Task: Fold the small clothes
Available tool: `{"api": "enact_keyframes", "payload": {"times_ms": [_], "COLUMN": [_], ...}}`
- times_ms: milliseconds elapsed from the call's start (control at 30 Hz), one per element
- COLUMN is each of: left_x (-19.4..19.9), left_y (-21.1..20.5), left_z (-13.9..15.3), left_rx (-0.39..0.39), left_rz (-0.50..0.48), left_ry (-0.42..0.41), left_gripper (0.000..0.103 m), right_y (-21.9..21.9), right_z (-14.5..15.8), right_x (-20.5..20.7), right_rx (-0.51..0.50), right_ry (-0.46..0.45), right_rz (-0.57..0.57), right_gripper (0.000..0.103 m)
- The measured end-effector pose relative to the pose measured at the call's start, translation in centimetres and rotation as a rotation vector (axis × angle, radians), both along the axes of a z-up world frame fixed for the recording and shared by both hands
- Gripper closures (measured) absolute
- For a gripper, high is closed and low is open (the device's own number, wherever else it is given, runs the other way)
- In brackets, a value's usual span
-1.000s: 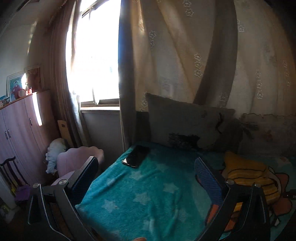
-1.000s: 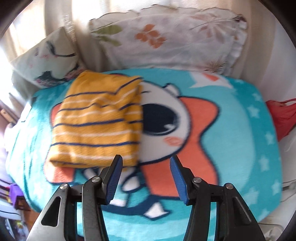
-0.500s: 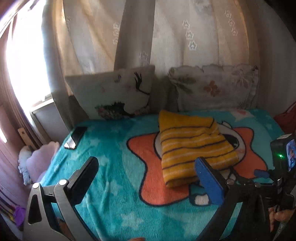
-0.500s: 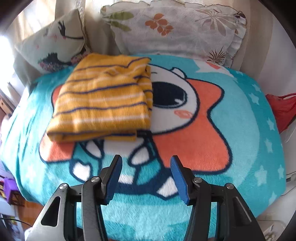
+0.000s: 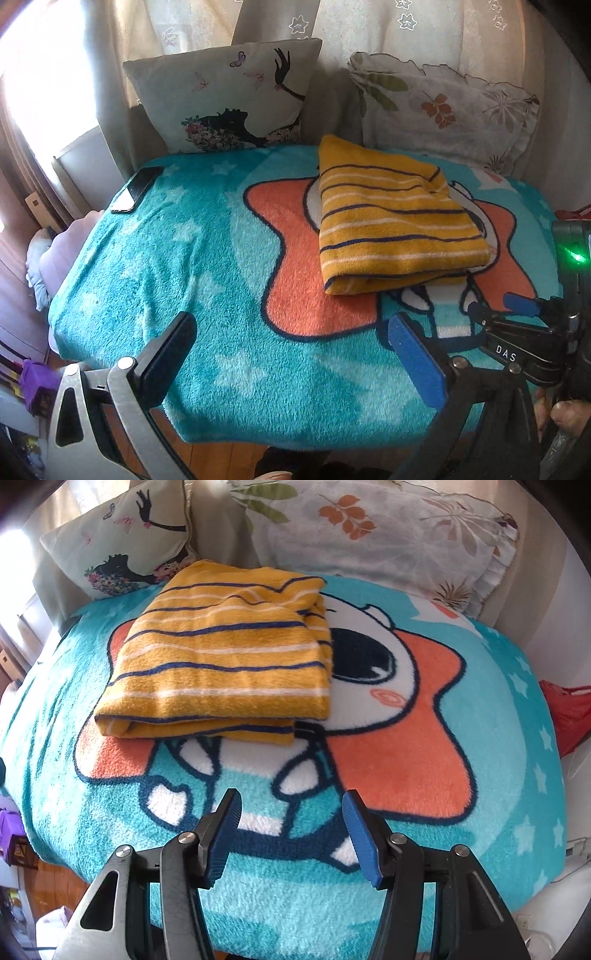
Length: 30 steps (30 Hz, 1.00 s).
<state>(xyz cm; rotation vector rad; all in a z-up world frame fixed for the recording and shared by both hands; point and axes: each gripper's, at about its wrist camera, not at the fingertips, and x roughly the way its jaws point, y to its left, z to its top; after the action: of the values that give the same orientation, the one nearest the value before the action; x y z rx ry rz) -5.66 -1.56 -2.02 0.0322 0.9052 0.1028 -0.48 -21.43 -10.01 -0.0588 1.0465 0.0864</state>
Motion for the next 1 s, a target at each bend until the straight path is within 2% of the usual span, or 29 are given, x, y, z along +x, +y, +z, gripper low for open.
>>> {"api": "enact_keyframes", "payload": {"times_ms": [300, 667, 933, 1000], "left_x": [1.1, 3.4, 5.7, 6.2], "left_y": [0.5, 0.3, 1.3, 1.6], "left_z": [-1.0, -2.1, -3.0, -3.1], "left_rx": [0.013, -0.012, -0.019, -0.016], "left_rz": [0.008, -0.034, -0.053, -0.055], "left_ry": [0.048, 0.086, 0.121, 0.122], "left_gripper": [0.000, 0.000, 0.000, 0.000], "right_y": [1.1, 0.1, 0.6, 1.1], "right_z": [0.1, 0.3, 1.6, 1.6], "right_x": [1.0, 2.0, 3.3, 4.0], "right_rx": [-0.009, -0.013, -0.023, -0.012], "right_ry": [-0.002, -0.001, -0.091, -0.109], "right_rz": [0.021, -0.037, -0.062, -0.049], "right_gripper": [0.041, 0.041, 0.041, 0.047]}}
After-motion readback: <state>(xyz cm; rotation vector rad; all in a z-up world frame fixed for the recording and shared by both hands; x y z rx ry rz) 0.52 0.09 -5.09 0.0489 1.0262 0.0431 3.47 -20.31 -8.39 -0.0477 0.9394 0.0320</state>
